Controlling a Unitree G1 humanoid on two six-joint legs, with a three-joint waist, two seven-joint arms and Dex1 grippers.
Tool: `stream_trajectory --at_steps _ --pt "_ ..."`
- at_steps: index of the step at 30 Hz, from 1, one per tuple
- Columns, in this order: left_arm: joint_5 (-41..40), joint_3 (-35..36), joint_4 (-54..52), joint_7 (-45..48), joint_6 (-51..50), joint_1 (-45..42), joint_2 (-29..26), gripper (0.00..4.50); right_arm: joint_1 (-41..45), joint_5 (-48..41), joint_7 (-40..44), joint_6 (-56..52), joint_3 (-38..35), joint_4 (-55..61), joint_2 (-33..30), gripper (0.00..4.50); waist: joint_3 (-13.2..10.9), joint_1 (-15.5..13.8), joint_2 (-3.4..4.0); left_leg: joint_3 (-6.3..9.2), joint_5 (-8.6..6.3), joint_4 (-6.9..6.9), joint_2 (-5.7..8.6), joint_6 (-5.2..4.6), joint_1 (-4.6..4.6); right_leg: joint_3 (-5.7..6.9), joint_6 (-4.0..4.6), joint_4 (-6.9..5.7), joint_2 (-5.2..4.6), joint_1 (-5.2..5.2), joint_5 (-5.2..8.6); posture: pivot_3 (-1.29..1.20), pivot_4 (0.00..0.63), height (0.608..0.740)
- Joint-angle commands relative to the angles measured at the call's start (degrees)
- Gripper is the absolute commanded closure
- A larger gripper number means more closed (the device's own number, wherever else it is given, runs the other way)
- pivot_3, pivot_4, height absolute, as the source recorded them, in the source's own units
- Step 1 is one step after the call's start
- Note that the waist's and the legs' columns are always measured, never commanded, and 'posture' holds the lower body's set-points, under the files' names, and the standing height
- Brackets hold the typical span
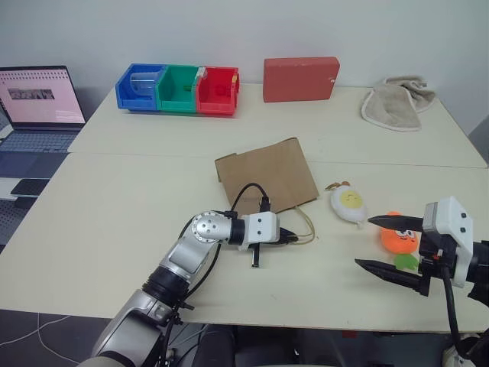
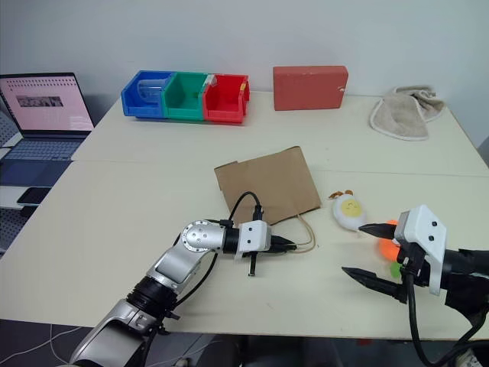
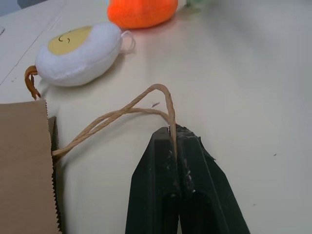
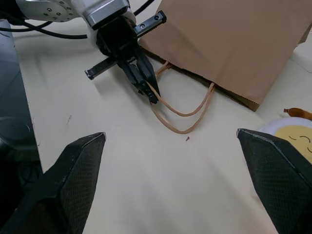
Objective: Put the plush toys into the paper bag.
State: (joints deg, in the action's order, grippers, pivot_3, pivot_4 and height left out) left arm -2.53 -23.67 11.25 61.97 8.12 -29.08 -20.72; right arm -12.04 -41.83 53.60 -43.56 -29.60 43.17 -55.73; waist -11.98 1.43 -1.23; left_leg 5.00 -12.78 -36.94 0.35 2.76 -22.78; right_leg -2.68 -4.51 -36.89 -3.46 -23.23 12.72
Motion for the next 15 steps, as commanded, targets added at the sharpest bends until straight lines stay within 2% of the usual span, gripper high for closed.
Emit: stream_trajectory --at_steps 1,4,7,10,15 --pt "-4.6 3.8 -5.6 0.2 -4.2 -2.2 0.1 4.47 1.5 -1.7 -3.9 -0.4 1.7 2.2 2.1 0.00 0.0 0.0 -0.01 0.00 0.00 0.00 0.00 0.00 0.00 0.00 0.00 0.00 0.00 0.00 0.00 0.00 0.150 0.740" --pt "-9.6 6.5 -10.3 0.3 -12.9 -3.2 -0.3 4.47 2.9 -2.2 -6.4 -0.2 5.0 3.4 4.4 0.00 0.0 0.1 0.00 0.04 0.00 -0.01 -0.01 0.00 -0.01 0.01 0.00 -0.01 0.03 0.00 0.00 0.00 0.150 0.740" --pt "-15.0 9.7 -14.2 0.3 -22.0 -4.3 -1.6 4.50 3.6 -1.2 -9.9 0.5 9.3 4.3 7.6 0.54 0.0 0.2 0.00 0.11 0.00 0.01 -0.02 0.00 -0.03 0.04 0.00 0.01 0.06 0.00 0.00 0.00 0.150 0.740" --pt "-20.2 12.8 -17.4 -0.9 -29.1 -5.0 -1.9 4.50 4.3 3.3 -13.1 2.8 16.0 4.4 10.7 1.63 0.0 0.2 0.00 0.15 0.00 0.04 -0.02 0.00 -0.02 0.06 0.00 -0.01 0.07 0.00 0.00 0.00 0.150 0.740" --pt "-25.1 15.8 -19.5 -1.6 -36.7 -6.5 -2.8 4.50 11.3 14.2 -19.3 8.7 29.8 -2.5 19.0 3.51 0.0 0.4 0.00 0.24 0.00 0.01 -0.05 0.00 -0.02 0.08 0.06 -0.02 0.16 -0.01 0.03 0.00 0.150 0.740"
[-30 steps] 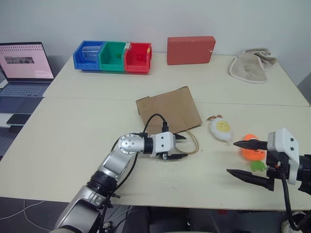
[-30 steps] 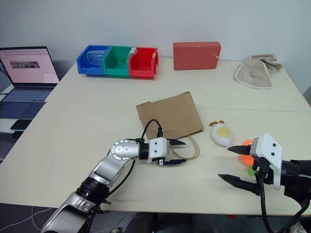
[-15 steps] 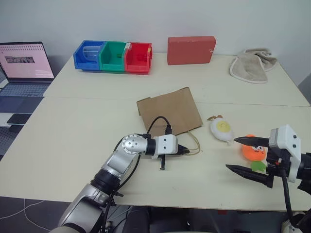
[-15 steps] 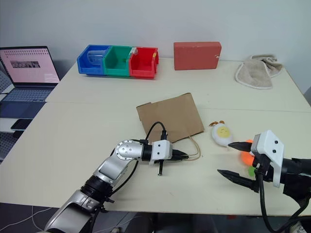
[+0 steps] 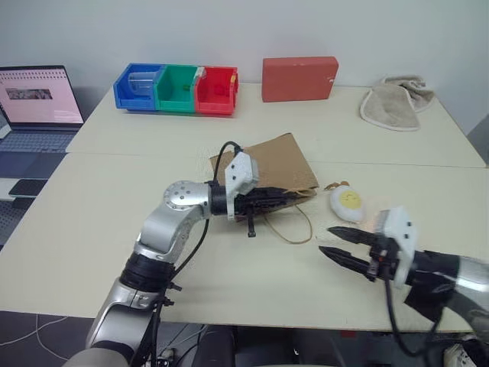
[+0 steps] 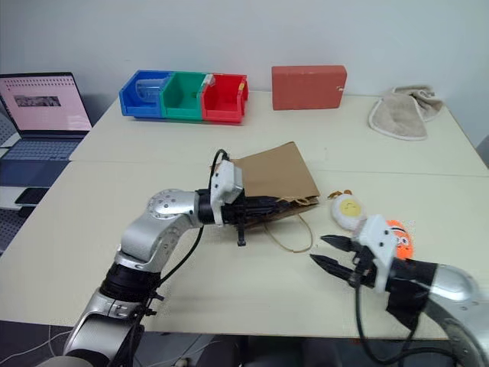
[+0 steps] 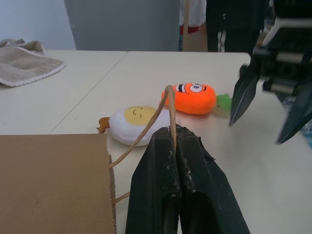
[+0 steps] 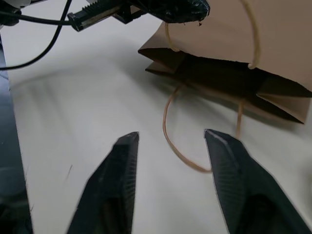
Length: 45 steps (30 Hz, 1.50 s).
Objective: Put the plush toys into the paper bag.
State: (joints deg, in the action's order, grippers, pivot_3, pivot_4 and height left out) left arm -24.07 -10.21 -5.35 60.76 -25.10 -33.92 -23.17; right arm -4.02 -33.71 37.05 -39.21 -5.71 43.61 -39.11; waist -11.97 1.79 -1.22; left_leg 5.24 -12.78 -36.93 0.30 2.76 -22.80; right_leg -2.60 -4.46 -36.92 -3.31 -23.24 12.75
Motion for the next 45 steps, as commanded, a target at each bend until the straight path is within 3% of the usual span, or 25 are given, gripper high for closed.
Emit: stream_trajectory --at_steps 1,3,11,20,27,34,45 --pt "-4.3 2.7 -3.2 -0.7 -4.7 -1.9 -0.4 4.50 5.2 8.8 -3.9 6.1 8.9 -5.3 4.3 3.91 0.0 0.1 -0.03 -0.01 0.00 -0.01 -0.02 0.00 0.03 0.00 0.04 0.00 0.01 0.00 0.02 0.00 0.150 0.740" --pt "-5.3 3.1 -3.4 -1.1 -6.4 -2.3 -0.3 4.50 8.3 12.5 -5.7 8.4 12.5 -9.4 7.7 4.48 0.0 0.1 -0.02 0.01 0.00 -0.02 -0.05 0.00 0.02 0.00 0.26 0.00 0.06 0.00 0.15 0.00 0.150 0.740" --pt "-9.7 5.4 -4.6 -3.7 -12.0 -3.8 0.3 4.50 20.1 23.9 -13.5 20.1 18.8 -30.9 22.6 4.48 0.0 0.1 -0.03 0.27 0.00 0.12 -0.04 0.00 -0.02 0.11 0.09 -0.06 0.15 -0.07 0.01 0.00 0.150 0.740" --pt "-15.4 9.6 -4.4 -7.1 -17.3 -6.5 0.6 4.50 25.2 33.6 -18.5 31.2 21.2 -50.5 29.5 4.48 0.0 0.1 -0.03 0.30 0.00 0.15 -0.03 0.01 -0.02 0.11 0.13 -0.07 0.16 -0.06 0.00 0.00 0.150 0.740" --pt "-14.3 13.7 -1.4 -7.5 -14.8 -13.5 -3.3 4.50 23.0 35.5 -17.8 30.5 21.9 -50.1 31.1 4.48 0.0 0.2 -0.03 0.32 0.01 0.15 -0.04 0.02 0.01 0.12 0.14 -0.11 0.19 -0.07 0.00 0.00 0.150 0.740" --pt "-8.6 12.8 2.4 -6.3 -5.9 -22.0 -6.3 4.50 22.2 35.7 -16.9 29.2 22.1 -49.1 31.6 4.48 0.0 0.2 -0.03 0.31 0.01 0.20 -0.04 0.02 0.01 0.12 0.14 -0.05 0.19 -0.06 0.00 0.00 0.150 0.740" --pt "-7.6 8.4 -1.7 -3.3 -6.0 -14.4 -6.5 4.50 23.0 32.5 -13.9 25.2 20.5 -44.3 32.4 4.48 0.0 0.4 -0.03 0.33 0.01 0.23 -0.05 0.02 0.00 0.12 0.16 -0.07 0.19 -0.08 0.01 0.00 0.150 0.740"
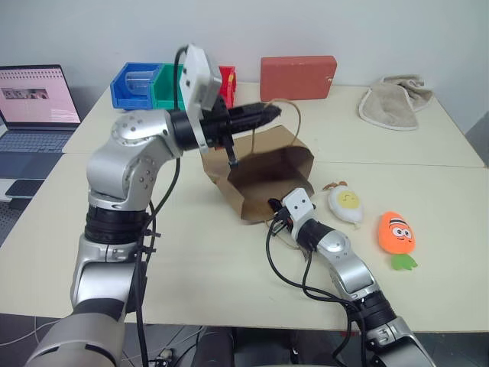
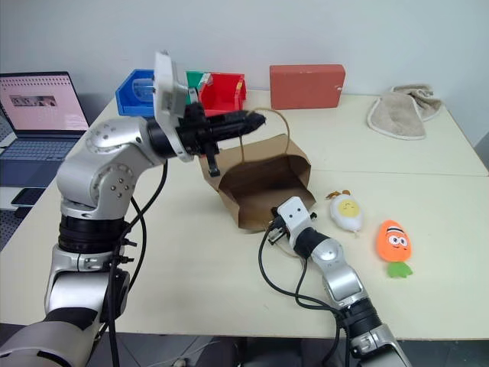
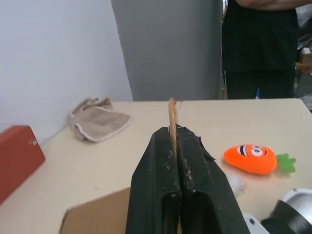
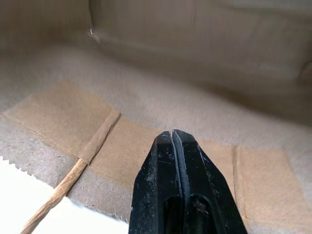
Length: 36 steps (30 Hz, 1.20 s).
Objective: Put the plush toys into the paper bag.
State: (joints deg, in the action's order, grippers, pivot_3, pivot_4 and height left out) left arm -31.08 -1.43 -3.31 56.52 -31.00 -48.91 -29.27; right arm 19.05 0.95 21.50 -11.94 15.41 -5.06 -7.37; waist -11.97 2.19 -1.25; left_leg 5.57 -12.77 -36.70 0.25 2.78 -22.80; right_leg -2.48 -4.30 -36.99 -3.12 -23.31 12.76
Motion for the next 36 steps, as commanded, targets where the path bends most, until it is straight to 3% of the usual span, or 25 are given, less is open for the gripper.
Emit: stream_trajectory --at_steps 1,5,11,17,21,24,31,36 --pt "-0.8 -0.6 -4.0 1.1 -0.3 1.0 -0.4 4.50 -0.1 -2.7 2.1 -2.7 -0.8 5.4 0.6 4.48 0.0 0.0 0.00 0.00 0.00 0.00 0.00 0.00 -0.01 0.00 0.00 0.00 0.00 -0.01 0.00 0.00 0.150 0.740" --pt "-2.8 -0.8 -5.6 3.7 -2.2 2.1 -1.5 4.50 -0.7 -5.4 4.0 -8.0 -2.1 12.7 -0.7 3.97 0.0 0.0 0.00 0.01 0.00 0.00 0.00 0.00 -0.02 0.00 0.00 0.00 0.00 -0.02 0.00 0.00 0.150 0.740" --pt "-2.8 -1.4 -6.2 4.4 -2.5 3.2 -1.3 4.50 -4.5 -10.4 9.4 -18.7 -3.6 31.4 -9.2 1.97 0.0 -0.3 0.03 0.03 0.00 -0.01 0.03 0.00 -0.05 0.01 0.01 0.01 -0.02 -0.03 0.02 0.00 0.150 0.740" --pt "-2.7 -2.6 -7.4 4.9 -2.4 4.7 -0.7 4.50 -8.1 -19.1 18.1 -26.3 -15.5 44.8 -25.0 0.03 0.0 -0.4 0.03 0.05 0.00 -0.05 0.02 0.00 -0.08 0.05 0.03 0.04 -0.03 0.00 0.03 0.00 0.150 0.740" --pt "-2.5 -3.3 -7.5 5.0 -1.9 5.3 -0.5 4.50 -11.2 -16.8 21.9 -23.5 -20.5 42.9 -35.7 0.03 0.0 -0.5 0.02 0.03 0.00 -0.06 0.02 -0.01 -0.07 0.05 0.05 0.04 -0.03 0.01 0.05 0.00 0.150 0.740" --pt "-2.5 -3.6 -7.5 4.9 -1.7 5.3 -0.1 4.50 -12.7 -10.0 20.6 -17.9 -18.4 36.2 -40.7 0.03 0.0 -0.3 -0.01 0.01 -0.01 -0.05 0.01 -0.01 -0.07 0.06 0.13 0.05 -0.02 0.01 0.10 0.00 0.150 0.740" --pt "-2.5 -3.2 -7.9 4.2 -1.5 5.7 -0.3 4.50 -11.6 2.1 19.4 -5.6 -10.8 24.3 -43.9 0.03 0.0 -0.3 -0.02 -0.08 -0.01 -0.05 0.01 -0.01 -0.06 -0.01 0.15 0.05 -0.03 0.00 0.11 0.00 0.150 0.740" --pt "-2.5 -2.9 -8.0 3.7 -1.4 5.8 -0.5 4.50 -8.9 3.5 19.4 -3.0 -10.0 18.6 -42.3 1.67 0.0 -0.3 -0.02 -0.09 0.00 -0.09 0.02 -0.01 -0.06 -0.04 0.06 0.05 -0.03 0.01 0.06 0.00 0.150 0.740"
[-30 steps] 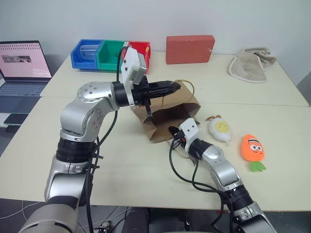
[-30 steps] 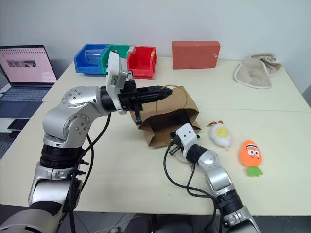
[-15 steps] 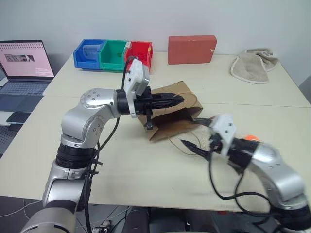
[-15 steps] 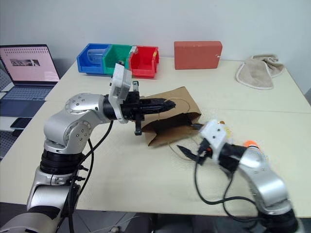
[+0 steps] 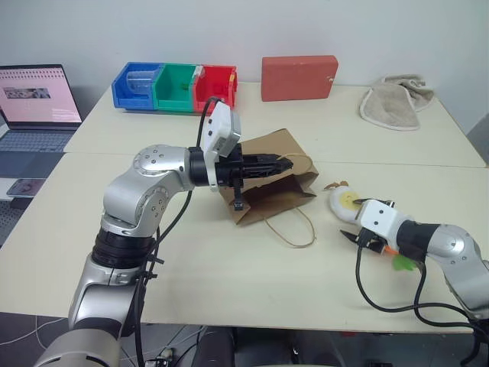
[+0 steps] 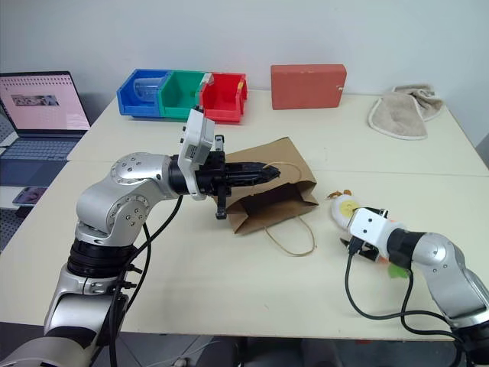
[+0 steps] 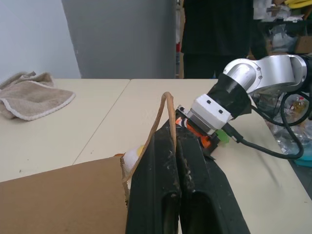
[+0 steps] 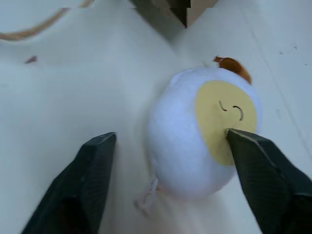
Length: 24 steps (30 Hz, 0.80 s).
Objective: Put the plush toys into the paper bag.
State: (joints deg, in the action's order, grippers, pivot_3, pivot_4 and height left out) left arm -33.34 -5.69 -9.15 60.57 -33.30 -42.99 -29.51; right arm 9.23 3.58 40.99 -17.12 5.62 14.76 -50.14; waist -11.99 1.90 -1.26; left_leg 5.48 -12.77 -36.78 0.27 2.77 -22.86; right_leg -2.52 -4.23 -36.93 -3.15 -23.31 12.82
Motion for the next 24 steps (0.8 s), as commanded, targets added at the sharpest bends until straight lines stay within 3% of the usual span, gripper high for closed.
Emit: stream_trajectory --at_steps 1,8,13,17,20,24 --pt "-0.4 1.4 -2.3 -0.3 0.8 -0.1 -0.3 4.50 1.1 1.3 -0.1 3.0 0.1 -1.8 0.8 2.03 0.0 -0.1 0.00 0.01 0.00 -0.01 0.00 0.00 0.00 0.00 0.00 -0.01 0.00 0.00 0.00 0.00 0.150 0.740" --pt "0.4 1.4 -1.6 -1.2 1.5 -0.3 0.1 4.50 2.2 2.4 -0.6 6.5 -1.4 -4.2 2.0 4.45 0.0 -0.1 0.00 0.02 0.00 -0.01 0.00 0.00 0.00 0.00 -0.01 -0.01 0.00 0.01 -0.01 0.00 0.150 0.740" --pt "0.3 1.3 -0.9 -1.5 1.9 -1.0 0.8 4.50 1.9 -7.3 6.8 1.9 -8.7 0.8 -1.0 4.49 0.0 -0.1 0.01 0.02 0.00 -0.02 0.02 0.00 -0.02 0.00 -0.02 -0.02 0.00 0.01 -0.02 0.00 0.150 0.740" --pt "-0.1 1.5 -0.6 -1.5 1.9 -1.7 1.4 4.50 -0.2 -22.6 19.8 -8.3 -15.7 12.5 -8.8 4.49 0.0 -0.2 0.04 0.07 0.00 0.00 0.02 0.00 -0.04 0.03 -0.03 -0.01 -0.01 0.01 -0.02 0.00 0.150 0.740" --pt "-0.8 1.7 -0.6 -1.0 1.5 -1.9 1.5 4.50 2.0 -28.0 19.3 -13.7 -14.5 18.4 -8.8 4.49 0.0 0.0 0.03 0.13 0.00 0.00 -0.02 -0.01 0.00 0.09 -0.02 -0.02 0.02 0.04 -0.01 0.00 0.150 0.740" --pt "-2.1 1.9 -1.0 -0.5 0.4 -2.2 1.6 4.50 7.6 -25.9 13.7 -15.5 -7.3 18.8 -3.3 4.49 0.0 0.0 0.03 0.09 0.00 -0.08 -0.01 -0.01 0.00 0.06 0.00 -0.03 0.01 0.06 0.00 0.00 0.150 0.740"
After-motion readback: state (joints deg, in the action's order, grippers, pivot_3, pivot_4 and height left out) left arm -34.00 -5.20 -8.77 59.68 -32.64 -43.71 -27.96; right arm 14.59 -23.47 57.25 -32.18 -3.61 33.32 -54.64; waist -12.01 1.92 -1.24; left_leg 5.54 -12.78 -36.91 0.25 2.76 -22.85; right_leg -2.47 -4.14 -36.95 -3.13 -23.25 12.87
